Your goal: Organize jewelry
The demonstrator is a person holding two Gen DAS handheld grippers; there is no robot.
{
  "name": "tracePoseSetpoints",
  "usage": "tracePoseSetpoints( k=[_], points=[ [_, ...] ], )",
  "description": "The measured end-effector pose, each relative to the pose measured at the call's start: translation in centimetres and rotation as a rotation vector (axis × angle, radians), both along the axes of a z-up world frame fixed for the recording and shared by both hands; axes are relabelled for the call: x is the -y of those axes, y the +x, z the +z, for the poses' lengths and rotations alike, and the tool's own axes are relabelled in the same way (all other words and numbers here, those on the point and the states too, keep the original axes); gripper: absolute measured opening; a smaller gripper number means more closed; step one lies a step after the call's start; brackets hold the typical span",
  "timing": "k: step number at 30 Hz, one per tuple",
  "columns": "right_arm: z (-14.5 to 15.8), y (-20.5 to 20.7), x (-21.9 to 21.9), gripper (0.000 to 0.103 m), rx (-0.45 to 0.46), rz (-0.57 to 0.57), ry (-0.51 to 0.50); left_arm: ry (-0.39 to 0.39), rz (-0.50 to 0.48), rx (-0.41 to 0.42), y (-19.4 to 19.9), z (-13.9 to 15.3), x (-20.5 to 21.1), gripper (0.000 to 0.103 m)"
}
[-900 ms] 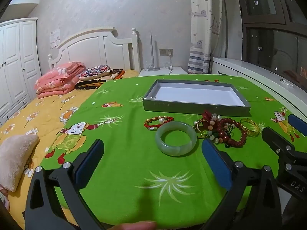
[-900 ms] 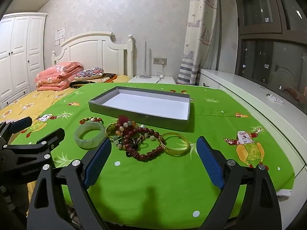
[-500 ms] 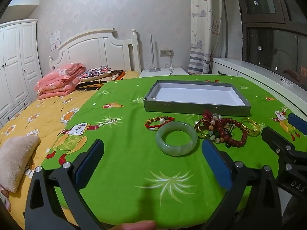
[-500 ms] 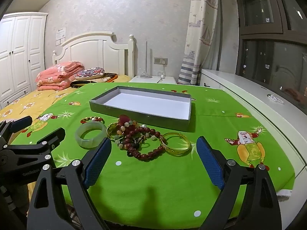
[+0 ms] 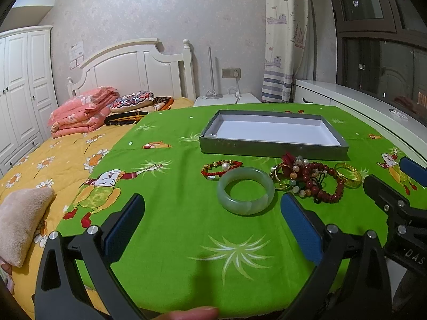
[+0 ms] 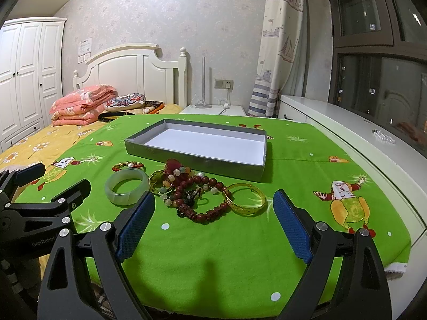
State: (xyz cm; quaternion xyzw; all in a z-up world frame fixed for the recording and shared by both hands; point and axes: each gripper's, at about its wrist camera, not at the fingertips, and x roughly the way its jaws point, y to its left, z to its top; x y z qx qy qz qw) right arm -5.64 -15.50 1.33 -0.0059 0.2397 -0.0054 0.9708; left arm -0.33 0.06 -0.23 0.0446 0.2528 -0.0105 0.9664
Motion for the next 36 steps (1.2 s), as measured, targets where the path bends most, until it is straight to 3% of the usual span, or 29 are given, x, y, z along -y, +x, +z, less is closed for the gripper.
tracePoseSetpoints(
  k=[36],
  points=[
    [-0.3,0.3,0.6,0.084,-0.010,-0.008,0.025,-0.023,-0.001,-0.027,0.2,-0.3,-0.5,0.099]
  ],
)
